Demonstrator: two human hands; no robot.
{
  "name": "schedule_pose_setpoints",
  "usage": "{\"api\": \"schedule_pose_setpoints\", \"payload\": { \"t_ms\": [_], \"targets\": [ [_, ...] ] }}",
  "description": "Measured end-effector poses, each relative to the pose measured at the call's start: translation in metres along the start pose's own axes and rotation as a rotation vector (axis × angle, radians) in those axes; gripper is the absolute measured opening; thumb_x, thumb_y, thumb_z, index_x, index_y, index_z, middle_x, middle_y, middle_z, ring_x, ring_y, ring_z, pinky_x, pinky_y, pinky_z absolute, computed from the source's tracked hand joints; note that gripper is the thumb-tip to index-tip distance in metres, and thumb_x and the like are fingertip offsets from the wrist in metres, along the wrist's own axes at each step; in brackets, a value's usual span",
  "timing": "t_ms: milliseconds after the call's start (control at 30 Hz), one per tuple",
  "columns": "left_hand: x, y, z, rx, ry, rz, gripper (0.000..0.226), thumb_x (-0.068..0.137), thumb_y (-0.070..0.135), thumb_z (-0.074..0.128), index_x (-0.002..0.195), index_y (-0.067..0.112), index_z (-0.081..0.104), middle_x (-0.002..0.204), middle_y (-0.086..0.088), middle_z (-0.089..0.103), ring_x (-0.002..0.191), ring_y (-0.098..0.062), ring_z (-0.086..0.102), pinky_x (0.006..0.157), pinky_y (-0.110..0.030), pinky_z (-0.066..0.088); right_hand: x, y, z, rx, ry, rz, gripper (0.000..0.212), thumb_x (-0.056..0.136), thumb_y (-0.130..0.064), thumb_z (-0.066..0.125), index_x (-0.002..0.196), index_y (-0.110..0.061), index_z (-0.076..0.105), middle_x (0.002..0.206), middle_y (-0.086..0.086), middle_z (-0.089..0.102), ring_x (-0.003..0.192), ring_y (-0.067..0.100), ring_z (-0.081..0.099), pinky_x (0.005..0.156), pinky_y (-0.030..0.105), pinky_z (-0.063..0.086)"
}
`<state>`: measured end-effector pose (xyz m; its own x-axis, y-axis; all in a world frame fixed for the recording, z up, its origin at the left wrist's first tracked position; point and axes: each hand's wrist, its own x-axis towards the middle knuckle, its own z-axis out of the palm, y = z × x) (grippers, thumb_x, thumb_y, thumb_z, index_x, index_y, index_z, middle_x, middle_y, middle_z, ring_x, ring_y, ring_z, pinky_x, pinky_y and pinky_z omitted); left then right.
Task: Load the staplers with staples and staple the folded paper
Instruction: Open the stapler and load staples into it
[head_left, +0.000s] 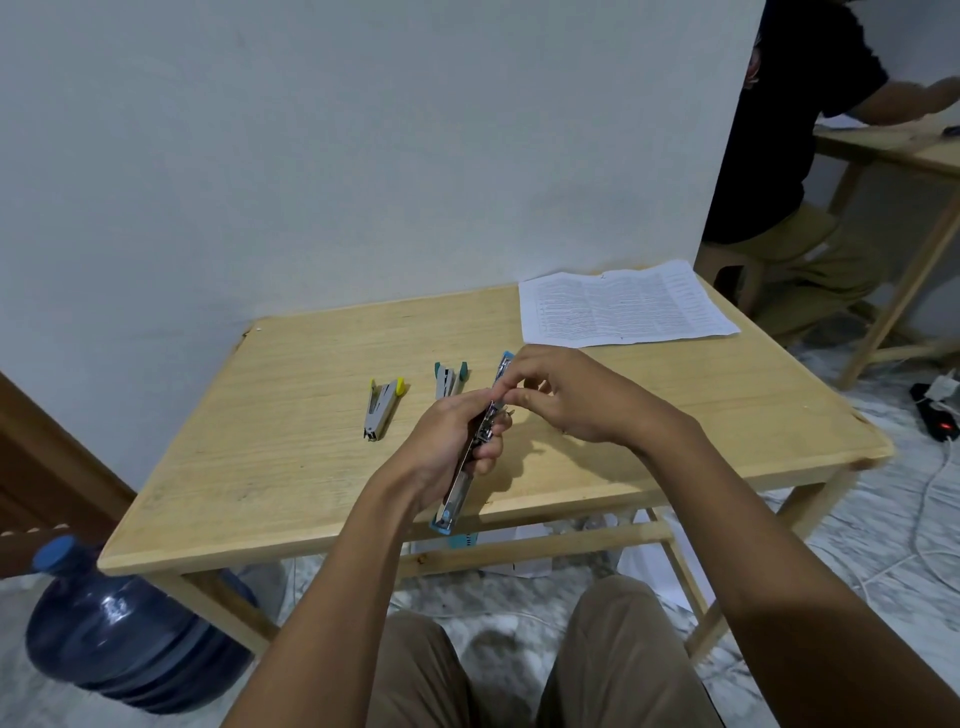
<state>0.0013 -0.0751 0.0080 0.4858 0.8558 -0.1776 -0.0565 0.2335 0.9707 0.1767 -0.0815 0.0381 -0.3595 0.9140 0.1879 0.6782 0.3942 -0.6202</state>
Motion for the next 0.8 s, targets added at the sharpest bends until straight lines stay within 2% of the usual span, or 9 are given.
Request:
{"api": "schedule_pose_setpoints", "payload": {
  "t_ms": [100, 200, 333, 467, 567, 700, 800],
  "targets": [
    [-0.001, 0.0, 0.002, 0.002, -0.003, -0.004, 0.023, 0.104, 0.028, 0.042, 0.096, 0.011, 0.054, 0.069, -0.001, 0.046, 0.05, -0.011, 0.033, 0.043, -0.022, 0.026, 0.0, -0.002, 0.0, -0.027, -0.007, 0.011, 0.013, 0.095, -0.023, 0.063, 0.101, -0.028, 0.074, 0.096, -0.018, 0.058, 0.097, 0.015, 0.057, 0.089, 0.041, 0.049],
    [-0.002, -0.001, 0.003, 0.007, 0.008, -0.008, 0.024, 0.105, 0.025, 0.036, 0.097, 0.011, 0.055, 0.068, 0.0, 0.047, 0.048, -0.01, 0.034, 0.043, -0.022, 0.025, -0.002, -0.003, 0.002, -0.036, 0.051, 0.054, 0.015, 0.093, -0.026, 0.066, 0.105, -0.034, 0.07, 0.093, -0.019, 0.061, 0.09, 0.01, 0.058, 0.086, 0.042, 0.051],
    [-0.003, -0.002, 0.004, 0.053, 0.012, -0.002, 0.023, 0.104, 0.022, 0.036, 0.097, 0.01, 0.054, 0.068, -0.001, 0.047, 0.048, -0.01, 0.035, 0.041, -0.022, 0.028, -0.005, -0.002, 0.008, 0.047, 0.172, 0.11, 0.026, 0.086, -0.026, 0.075, 0.109, -0.034, 0.065, 0.087, -0.017, 0.068, 0.083, 0.002, 0.061, 0.082, 0.033, 0.053],
    [-0.003, -0.001, 0.005, 0.059, 0.014, -0.006, 0.023, 0.105, 0.02, 0.035, 0.097, 0.01, 0.053, 0.068, -0.001, 0.047, 0.046, -0.01, 0.036, 0.04, -0.021, 0.028, -0.006, -0.001, 0.011, 0.102, 0.244, 0.159, 0.016, 0.082, -0.027, 0.08, 0.094, -0.025, 0.07, 0.084, -0.012, 0.068, 0.08, 0.007, 0.062, 0.072, 0.022, 0.05],
    [-0.003, -0.001, 0.004, 0.049, 0.014, -0.012, 0.024, 0.105, 0.02, 0.034, 0.094, 0.01, 0.054, 0.068, -0.001, 0.047, 0.046, -0.009, 0.035, 0.039, -0.02, 0.029, -0.007, -0.001, 0.014, 0.077, 0.257, 0.191, 0.007, 0.082, -0.031, 0.078, 0.083, -0.026, 0.074, 0.081, -0.013, 0.066, 0.075, 0.003, 0.059, 0.065, 0.018, 0.044],
    [-0.002, -0.003, 0.005, 0.046, 0.013, -0.025, 0.027, 0.105, 0.018, 0.033, 0.088, 0.012, 0.054, 0.068, -0.001, 0.046, 0.046, -0.009, 0.035, 0.039, -0.02, 0.029, -0.008, 0.002, 0.019, 0.063, 0.248, 0.194, 0.005, 0.086, -0.031, 0.075, 0.087, -0.026, 0.077, 0.086, -0.012, 0.067, 0.078, 0.004, 0.058, 0.073, 0.026, 0.049],
    [0.0, -0.005, 0.007, 0.036, 0.027, -0.048, 0.026, 0.105, 0.018, 0.033, 0.09, 0.01, 0.053, 0.068, -0.001, 0.046, 0.046, -0.009, 0.036, 0.038, -0.02, 0.029, -0.008, 0.005, 0.023, 0.06, 0.255, 0.204, 0.007, 0.088, -0.028, 0.073, 0.09, -0.025, 0.078, 0.087, -0.011, 0.067, 0.077, 0.002, 0.058, 0.075, 0.026, 0.05]
  ]
}}
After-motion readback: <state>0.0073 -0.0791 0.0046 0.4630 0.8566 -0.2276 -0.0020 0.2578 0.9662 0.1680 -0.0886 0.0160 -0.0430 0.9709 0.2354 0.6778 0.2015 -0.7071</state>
